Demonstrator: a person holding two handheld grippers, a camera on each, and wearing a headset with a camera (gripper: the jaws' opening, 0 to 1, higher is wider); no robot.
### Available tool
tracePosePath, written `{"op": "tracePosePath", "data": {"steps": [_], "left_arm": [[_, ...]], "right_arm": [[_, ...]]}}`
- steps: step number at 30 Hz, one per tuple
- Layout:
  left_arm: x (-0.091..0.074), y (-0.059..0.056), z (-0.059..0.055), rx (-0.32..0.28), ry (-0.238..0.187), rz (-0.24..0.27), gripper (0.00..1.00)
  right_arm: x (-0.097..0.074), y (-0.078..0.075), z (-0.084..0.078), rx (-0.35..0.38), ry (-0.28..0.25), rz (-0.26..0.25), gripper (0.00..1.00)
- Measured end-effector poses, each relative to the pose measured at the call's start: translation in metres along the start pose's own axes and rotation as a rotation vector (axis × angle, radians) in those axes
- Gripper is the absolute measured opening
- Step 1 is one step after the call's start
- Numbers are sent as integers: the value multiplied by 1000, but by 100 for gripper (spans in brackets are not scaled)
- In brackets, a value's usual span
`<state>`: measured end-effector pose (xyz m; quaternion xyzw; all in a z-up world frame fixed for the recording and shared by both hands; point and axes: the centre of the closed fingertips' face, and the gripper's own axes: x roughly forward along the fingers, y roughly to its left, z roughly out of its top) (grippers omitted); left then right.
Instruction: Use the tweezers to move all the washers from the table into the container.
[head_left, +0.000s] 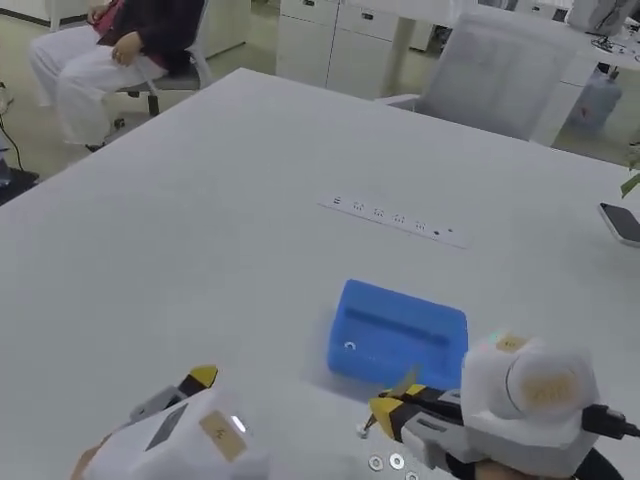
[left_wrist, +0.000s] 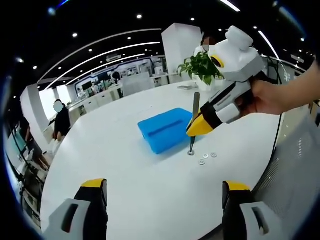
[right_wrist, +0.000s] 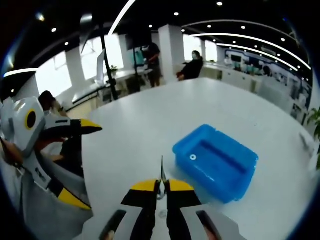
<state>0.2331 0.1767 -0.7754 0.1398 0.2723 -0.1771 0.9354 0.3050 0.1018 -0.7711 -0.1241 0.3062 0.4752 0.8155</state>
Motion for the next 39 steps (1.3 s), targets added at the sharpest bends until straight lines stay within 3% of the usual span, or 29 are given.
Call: {"op": "tracePosePath", "data": {"steps": [3, 14, 21, 32, 39], "left_arm": [[-2, 3, 4, -12, -22, 9, 99], [-1, 6, 2, -4, -10, 27, 99], [-1, 6, 0, -1, 1, 28, 99], [0, 8, -3, -26, 11, 27, 97], [0, 10, -5, -42, 19, 32, 96]], "right_arm": [[-4, -4, 11, -15, -23, -9, 2], [-10, -29, 45, -71, -73, -59, 2], [0, -46, 60, -54, -97, -79, 2], [42, -75, 51, -28, -58, -128, 3], [62, -76, 43, -9, -31, -115, 3]]}}
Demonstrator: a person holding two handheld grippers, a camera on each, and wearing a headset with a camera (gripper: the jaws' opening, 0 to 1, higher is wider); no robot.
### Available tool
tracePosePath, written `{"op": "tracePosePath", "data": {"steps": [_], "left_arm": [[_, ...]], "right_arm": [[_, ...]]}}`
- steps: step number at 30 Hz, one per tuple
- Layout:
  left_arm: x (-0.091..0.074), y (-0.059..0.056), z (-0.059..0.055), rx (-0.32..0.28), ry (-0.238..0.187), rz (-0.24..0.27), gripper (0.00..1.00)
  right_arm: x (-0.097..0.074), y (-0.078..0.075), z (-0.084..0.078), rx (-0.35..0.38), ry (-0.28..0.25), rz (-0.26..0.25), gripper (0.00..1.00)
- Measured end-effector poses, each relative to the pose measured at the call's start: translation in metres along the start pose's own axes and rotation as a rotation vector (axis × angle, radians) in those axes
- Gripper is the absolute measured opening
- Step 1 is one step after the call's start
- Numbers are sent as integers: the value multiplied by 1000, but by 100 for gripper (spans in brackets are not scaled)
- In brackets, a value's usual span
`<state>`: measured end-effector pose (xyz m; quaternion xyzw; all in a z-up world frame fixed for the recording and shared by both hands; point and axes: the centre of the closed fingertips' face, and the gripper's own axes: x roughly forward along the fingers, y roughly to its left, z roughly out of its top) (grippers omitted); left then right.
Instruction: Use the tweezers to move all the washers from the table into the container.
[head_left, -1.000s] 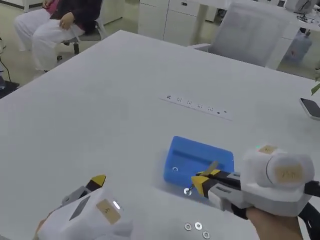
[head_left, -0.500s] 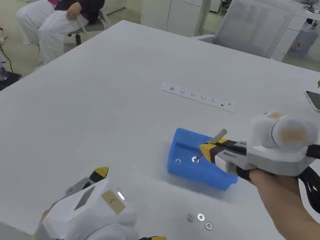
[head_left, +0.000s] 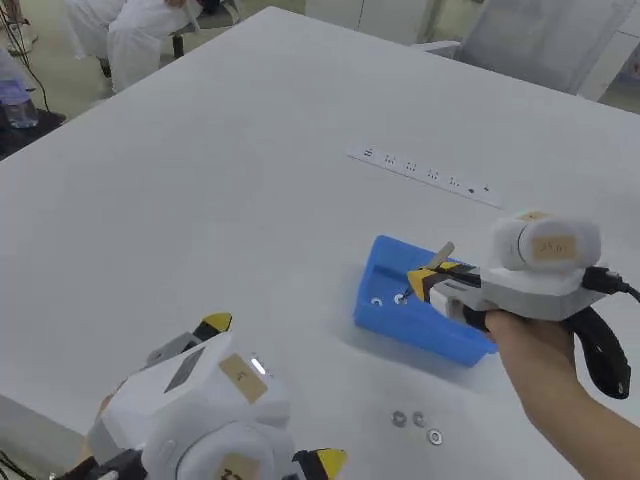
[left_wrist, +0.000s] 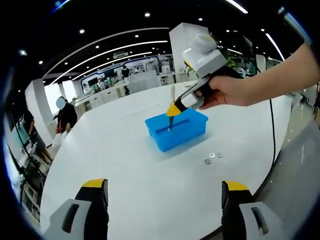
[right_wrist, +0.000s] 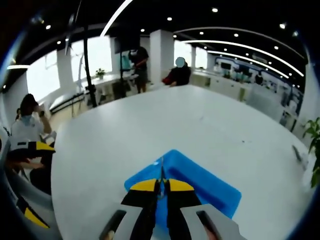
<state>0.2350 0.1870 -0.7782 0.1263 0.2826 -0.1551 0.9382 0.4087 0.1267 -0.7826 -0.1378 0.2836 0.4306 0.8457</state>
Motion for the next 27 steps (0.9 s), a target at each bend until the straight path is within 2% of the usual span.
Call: {"op": "tracePosePath", "data": {"steps": [14, 19, 20, 21, 27], "left_arm": [[1, -2, -3, 7, 17, -9, 95], [1, -2, -4, 7, 24, -10, 94], [1, -2, -5, 7, 26, -10, 94], [1, -2, -5, 7, 27, -10, 94], [2, -2, -5, 11, 29, -15, 94]], "right_arm": [[23, -3, -15, -29, 47, 4, 3], [22, -4, -25, -29, 58, 2, 3], [23, -5, -22, -35, 32, 0, 3], [22, -5, -26, -31, 53, 1, 3], [22, -2, -26, -69, 49, -4, 2]]}}
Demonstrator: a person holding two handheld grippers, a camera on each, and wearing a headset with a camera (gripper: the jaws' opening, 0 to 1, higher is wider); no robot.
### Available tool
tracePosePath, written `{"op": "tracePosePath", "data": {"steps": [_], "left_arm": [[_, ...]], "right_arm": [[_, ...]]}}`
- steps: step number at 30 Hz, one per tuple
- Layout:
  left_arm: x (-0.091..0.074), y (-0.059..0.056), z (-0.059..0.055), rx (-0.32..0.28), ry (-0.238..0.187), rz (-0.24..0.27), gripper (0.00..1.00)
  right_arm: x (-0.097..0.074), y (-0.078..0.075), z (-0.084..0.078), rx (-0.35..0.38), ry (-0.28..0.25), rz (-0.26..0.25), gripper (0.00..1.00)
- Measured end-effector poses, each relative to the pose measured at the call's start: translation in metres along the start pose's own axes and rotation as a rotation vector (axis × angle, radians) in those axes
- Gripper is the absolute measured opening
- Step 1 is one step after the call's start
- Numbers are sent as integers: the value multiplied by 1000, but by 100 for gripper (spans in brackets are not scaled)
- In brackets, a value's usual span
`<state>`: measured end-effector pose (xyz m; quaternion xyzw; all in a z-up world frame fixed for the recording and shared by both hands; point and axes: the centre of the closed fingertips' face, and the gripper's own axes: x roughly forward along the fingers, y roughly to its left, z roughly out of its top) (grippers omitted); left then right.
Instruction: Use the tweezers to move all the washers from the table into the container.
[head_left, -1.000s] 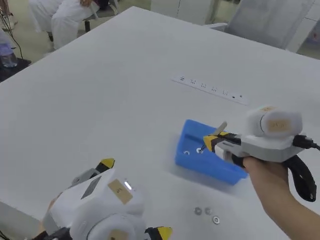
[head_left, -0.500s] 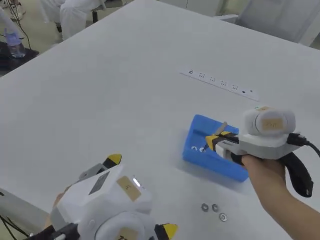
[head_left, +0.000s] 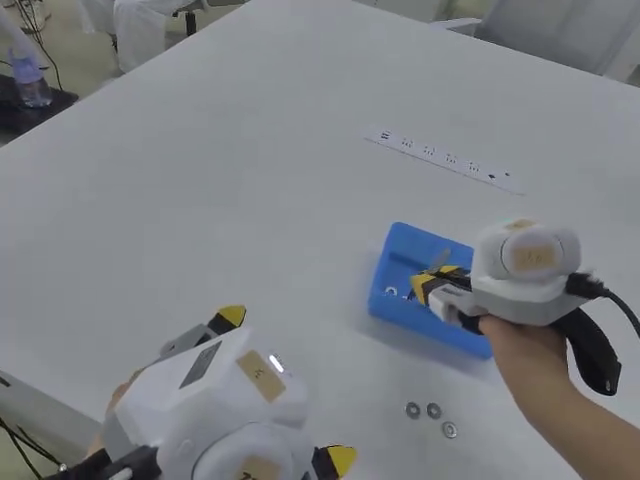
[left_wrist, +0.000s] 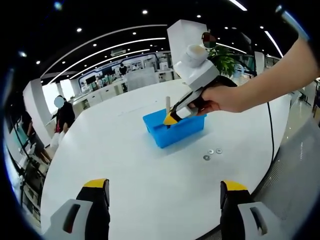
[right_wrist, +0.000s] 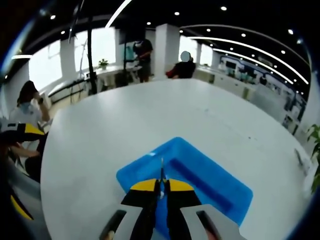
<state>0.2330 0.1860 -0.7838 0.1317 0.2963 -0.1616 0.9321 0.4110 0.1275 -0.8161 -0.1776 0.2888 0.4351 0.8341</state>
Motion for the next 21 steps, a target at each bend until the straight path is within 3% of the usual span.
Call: {"op": "tracePosePath", "data": {"steps": [12, 15, 21], "left_arm": [[0, 1, 0, -4, 1, 4, 93], [0, 2, -1, -3, 3, 7, 93], [0, 2, 0, 4, 2, 9, 93]], "right_arm": [[-2, -5, -1, 85, 8, -8, 4], [-11, -4, 7, 143, -28, 6, 4], [-24, -9, 19, 96, -58, -10, 4]]}}
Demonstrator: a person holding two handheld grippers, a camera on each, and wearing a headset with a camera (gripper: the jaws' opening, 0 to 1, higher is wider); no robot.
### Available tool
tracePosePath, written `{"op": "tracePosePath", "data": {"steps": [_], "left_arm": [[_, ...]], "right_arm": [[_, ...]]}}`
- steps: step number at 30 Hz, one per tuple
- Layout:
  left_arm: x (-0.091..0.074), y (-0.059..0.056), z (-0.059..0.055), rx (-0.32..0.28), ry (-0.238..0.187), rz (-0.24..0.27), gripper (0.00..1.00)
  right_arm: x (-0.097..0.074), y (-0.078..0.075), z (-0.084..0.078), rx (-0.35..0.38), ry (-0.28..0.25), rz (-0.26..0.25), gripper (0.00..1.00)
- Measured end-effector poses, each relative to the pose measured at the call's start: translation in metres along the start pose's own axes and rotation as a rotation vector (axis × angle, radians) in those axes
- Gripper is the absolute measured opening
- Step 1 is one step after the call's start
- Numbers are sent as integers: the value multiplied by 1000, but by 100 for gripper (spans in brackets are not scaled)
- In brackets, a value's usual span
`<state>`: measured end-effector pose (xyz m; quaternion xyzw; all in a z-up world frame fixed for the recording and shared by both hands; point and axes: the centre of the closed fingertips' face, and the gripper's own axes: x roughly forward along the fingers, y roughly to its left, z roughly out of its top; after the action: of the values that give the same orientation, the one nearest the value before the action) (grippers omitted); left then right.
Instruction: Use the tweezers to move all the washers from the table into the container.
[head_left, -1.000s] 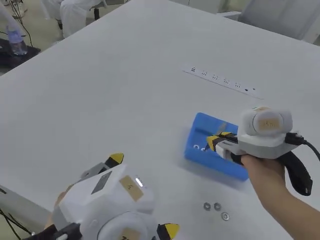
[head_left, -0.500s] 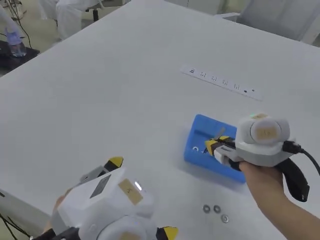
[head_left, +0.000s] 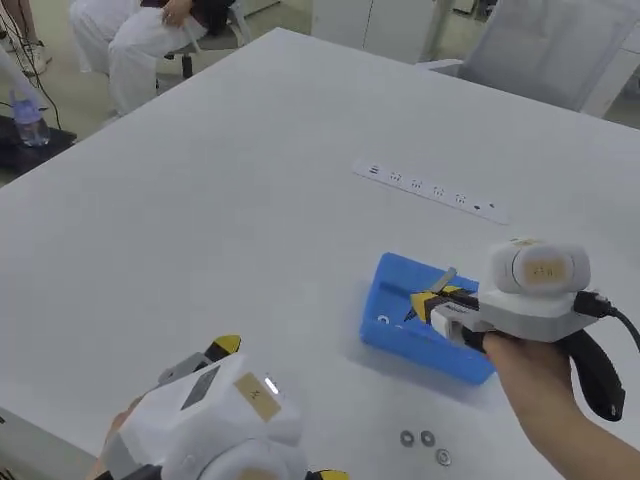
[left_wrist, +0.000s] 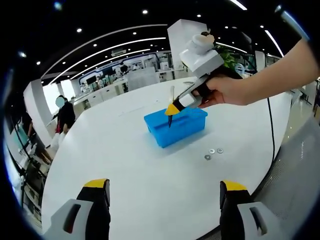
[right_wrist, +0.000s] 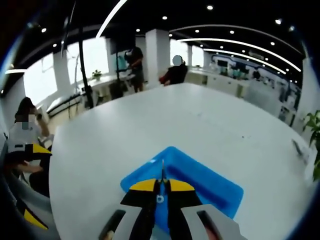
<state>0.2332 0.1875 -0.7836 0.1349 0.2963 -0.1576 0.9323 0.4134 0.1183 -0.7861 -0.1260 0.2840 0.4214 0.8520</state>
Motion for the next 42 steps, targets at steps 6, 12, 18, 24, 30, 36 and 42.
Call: {"op": "tracePosePath", "data": {"steps": [6, 12, 18, 24, 30, 36, 42], "left_arm": [[0, 0, 0, 5, -3, 1, 93], [-1, 1, 1, 4, -6, 11, 93], [-1, 0, 1, 8, -5, 7, 93], [-1, 0, 0, 5, -5, 6, 93], [-1, 0, -1, 12, 1, 3, 93], [-1, -1, -2, 13, 8, 0, 93], [-1, -2, -2, 15, 10, -4, 93]], "right_arm": [[-31, 13, 15, 9, -66, 5, 4], [-63, 29, 18, -8, -108, 9, 4], [-79, 42, -2, -6, -98, 15, 4], [-83, 53, -26, 43, -69, 26, 4], [-83, 64, -46, 44, -32, 29, 4], [-78, 70, -68, 67, 11, 33, 4], [-73, 68, -82, 69, 45, 32, 4]]}}
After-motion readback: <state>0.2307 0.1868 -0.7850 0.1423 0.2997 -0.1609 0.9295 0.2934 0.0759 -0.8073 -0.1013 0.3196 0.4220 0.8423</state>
